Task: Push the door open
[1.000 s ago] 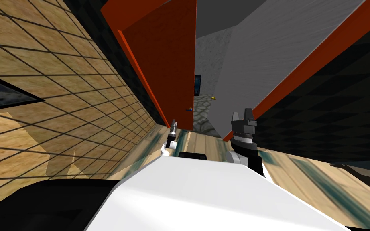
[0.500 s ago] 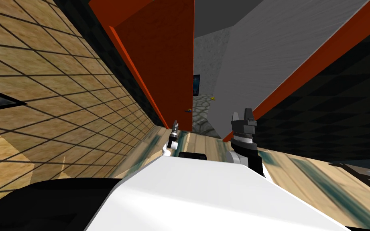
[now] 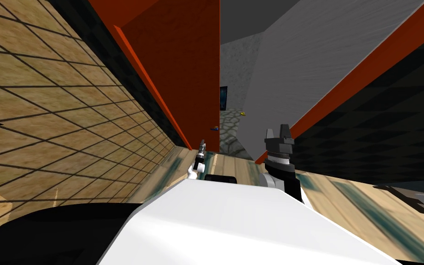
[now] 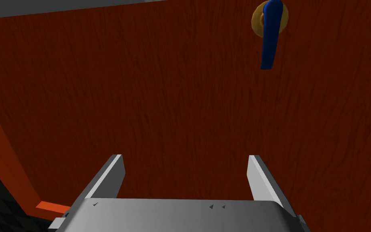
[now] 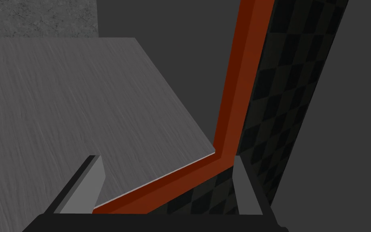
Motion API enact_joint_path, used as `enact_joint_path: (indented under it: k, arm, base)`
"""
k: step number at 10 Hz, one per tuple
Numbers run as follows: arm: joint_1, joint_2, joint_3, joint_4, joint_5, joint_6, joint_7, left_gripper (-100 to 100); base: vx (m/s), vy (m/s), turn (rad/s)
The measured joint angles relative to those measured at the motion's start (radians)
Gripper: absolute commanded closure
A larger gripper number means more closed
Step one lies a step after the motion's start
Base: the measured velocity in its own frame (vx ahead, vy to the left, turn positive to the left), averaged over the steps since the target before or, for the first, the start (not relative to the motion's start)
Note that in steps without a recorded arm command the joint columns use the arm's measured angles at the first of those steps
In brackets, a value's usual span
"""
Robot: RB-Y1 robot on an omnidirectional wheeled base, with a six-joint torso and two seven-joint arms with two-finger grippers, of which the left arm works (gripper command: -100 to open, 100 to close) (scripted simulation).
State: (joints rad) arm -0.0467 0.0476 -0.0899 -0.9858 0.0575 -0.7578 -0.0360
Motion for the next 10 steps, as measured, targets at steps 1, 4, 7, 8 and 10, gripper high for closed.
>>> enact_joint_path:
  k: [1, 4, 7, 8, 10]
  arm:
    - [-0.003, -0.003, -0.001, 0.011, 0.001, 0.0, -0.002, -100]
    - [-0.032, -0.012, -0.004, 0.087, 0.011, -0.01, -0.009, -100]
    - [-0.05, -0.023, -0.009, 0.144, 0.018, -0.015, -0.017, -100]
    - [-0.06, -0.026, -0.009, 0.167, 0.02, -0.021, -0.019, -100]
    - [-0.081, -0.033, -0.01, 0.219, 0.026, -0.029, -0.022, -100]
  base:
    - [0.06, 0.006, -0.023]
    - [0.086, 0.012, -0.043]
    - [0.073, 0.008, -0.025]
    - [0.078, 0.007, -0.044]
    - [0.093, 0.014, -0.041]
